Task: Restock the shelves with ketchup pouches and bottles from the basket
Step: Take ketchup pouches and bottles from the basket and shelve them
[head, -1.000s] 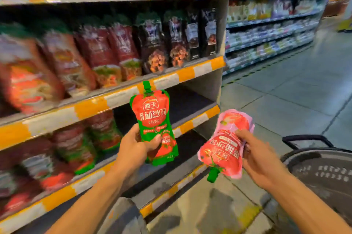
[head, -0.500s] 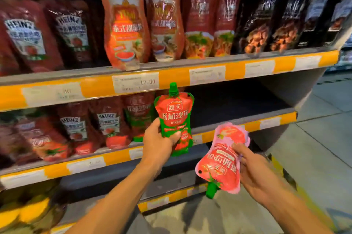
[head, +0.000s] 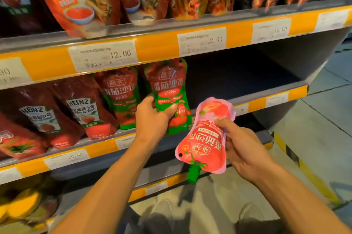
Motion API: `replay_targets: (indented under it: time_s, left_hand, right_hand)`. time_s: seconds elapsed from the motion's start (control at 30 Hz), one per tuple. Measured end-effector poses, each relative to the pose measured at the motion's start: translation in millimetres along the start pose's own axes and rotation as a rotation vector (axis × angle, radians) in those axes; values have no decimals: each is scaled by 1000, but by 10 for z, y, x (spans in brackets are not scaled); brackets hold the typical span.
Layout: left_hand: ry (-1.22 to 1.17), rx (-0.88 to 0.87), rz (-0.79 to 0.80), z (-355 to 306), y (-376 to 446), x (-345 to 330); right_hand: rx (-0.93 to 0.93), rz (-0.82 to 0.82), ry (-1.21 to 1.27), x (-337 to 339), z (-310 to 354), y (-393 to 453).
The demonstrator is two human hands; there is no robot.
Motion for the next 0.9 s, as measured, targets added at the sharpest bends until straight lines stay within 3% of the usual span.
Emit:
replay_targets:
  time_s: [0.2, 0.9]
  left_hand:
    - [32, -94, -92, -101, 186, 88]
    - [146, -176, -101, 56, 281, -21]
  right_hand:
    - [28, -40, -72, 18, 55, 37]
    - [3, -93, -32, 145, 130, 51]
Point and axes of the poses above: each hand's wrist, its own y-axis towards the middle knuckle, its own x-axis out of the back of the hand, z = x × y, the point moved 5 cm from there along y, towards the middle knuckle, and after that the axes turned 2 degrees about y, right-handed, at the moved point
